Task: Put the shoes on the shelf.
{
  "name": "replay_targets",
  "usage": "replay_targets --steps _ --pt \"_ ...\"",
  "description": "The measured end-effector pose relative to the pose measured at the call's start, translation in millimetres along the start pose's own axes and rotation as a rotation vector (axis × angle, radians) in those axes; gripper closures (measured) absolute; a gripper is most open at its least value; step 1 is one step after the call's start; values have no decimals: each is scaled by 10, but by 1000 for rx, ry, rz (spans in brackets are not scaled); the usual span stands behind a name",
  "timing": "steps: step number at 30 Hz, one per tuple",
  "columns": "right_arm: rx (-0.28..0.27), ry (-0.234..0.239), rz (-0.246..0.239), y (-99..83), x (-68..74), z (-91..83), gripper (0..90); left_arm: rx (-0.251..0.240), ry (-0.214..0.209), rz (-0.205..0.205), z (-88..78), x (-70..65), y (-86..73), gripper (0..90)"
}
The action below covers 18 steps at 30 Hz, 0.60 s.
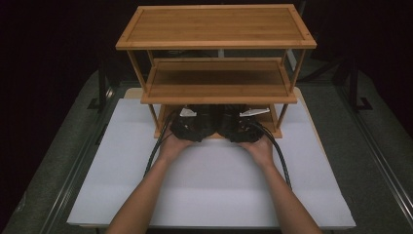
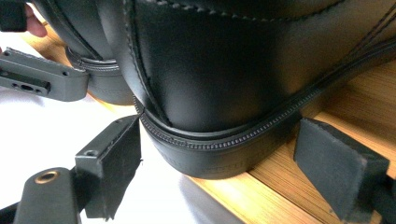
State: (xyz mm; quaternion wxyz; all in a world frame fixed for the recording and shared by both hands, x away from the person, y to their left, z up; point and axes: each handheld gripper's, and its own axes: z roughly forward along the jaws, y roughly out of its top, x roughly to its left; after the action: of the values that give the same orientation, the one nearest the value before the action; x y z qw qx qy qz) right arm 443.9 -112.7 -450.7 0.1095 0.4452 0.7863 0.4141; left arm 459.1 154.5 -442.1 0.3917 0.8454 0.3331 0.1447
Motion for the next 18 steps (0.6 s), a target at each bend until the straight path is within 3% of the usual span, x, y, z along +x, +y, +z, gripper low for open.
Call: replay_targets --steps 5,10,12,18 --pt "-7 -22 -28 2 1 -38 157 -1 -5 -10 -78 7 -21 124" --pt "-19 -2 -27 -16 -11 -116 143 -8 -23 -22 -183 25 -100 123" --pt "-10 -18 -36 -27 2 -180 141 -6 -21 -5 -278 48 -140 122" --pt "-8 -23 -42 -63 22 -316 110 -5 -19 -9 -468 21 -228 109"
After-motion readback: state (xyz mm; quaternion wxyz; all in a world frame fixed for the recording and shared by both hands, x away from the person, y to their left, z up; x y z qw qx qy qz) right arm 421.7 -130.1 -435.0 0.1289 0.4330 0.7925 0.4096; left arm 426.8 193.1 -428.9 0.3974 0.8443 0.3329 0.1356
